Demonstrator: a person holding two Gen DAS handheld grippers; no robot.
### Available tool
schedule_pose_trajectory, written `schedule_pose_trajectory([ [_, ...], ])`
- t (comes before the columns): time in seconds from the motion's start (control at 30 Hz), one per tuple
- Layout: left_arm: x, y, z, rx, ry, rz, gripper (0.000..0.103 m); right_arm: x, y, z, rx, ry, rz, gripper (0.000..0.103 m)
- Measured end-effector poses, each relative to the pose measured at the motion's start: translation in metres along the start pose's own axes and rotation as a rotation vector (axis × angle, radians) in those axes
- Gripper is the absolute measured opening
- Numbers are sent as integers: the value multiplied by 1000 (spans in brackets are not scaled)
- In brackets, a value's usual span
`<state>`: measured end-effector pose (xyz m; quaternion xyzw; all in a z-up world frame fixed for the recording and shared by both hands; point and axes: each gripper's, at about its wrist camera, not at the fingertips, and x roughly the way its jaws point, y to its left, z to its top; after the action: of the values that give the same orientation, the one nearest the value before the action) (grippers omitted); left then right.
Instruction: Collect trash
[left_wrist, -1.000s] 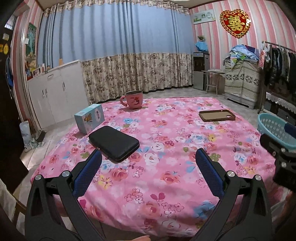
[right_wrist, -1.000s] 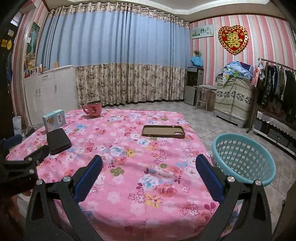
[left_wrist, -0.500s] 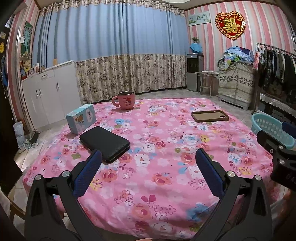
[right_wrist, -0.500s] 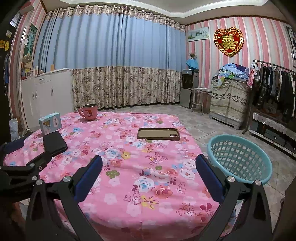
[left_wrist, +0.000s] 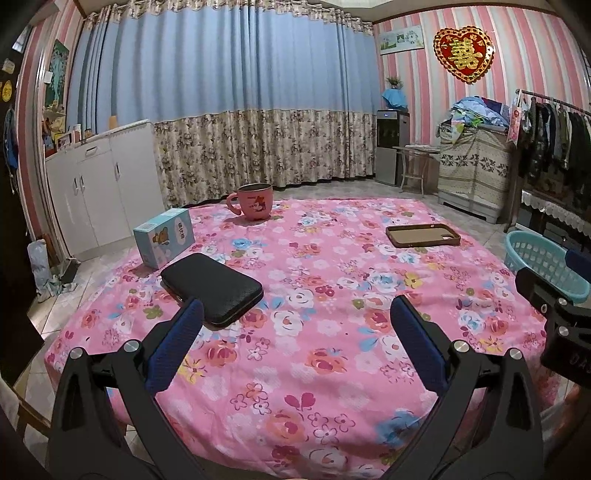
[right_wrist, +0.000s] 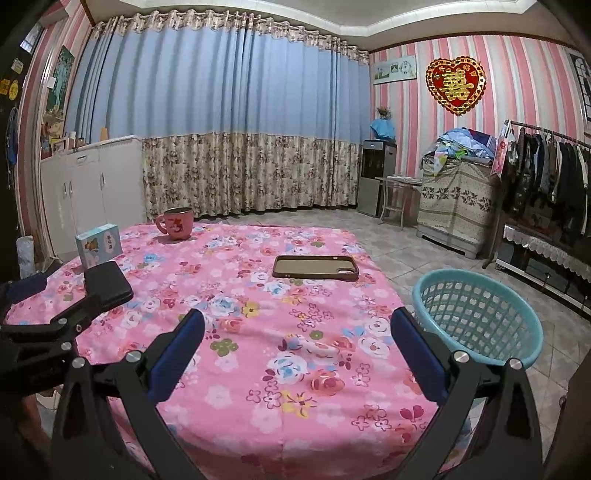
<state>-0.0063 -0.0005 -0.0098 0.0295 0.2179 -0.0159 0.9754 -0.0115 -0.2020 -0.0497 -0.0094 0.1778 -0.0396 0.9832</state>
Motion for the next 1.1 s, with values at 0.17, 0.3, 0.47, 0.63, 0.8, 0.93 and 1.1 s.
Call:
schedule_pose_trajectory([
  [0.17, -1, 1, -1, 4, -1, 9, 98, 0, 0, 0, 0, 1, 1, 98],
  [0.3, -2, 4, -1, -3, -5, 17, 98, 1, 1, 0, -2, 2, 6, 98],
  [0.47, -4, 5, -2, -2, -10, 21, 98, 2, 1, -1, 1, 4, 9, 98],
  [0.63, -5, 5, -2, 1, -12, 25, 98, 3, 2, -2, 2, 5, 11, 98],
  [0.8, -6, 5, -2, 3, -17, 28, 98, 3, 2, -3, 2, 7, 13, 98],
  [0.93, -6, 6, -1, 2, -16, 30, 98, 3, 3, -3, 2, 6, 14, 98],
  [1.1, -6, 6, -1, 3, -17, 31, 98, 3, 3, -3, 2, 6, 14, 98],
])
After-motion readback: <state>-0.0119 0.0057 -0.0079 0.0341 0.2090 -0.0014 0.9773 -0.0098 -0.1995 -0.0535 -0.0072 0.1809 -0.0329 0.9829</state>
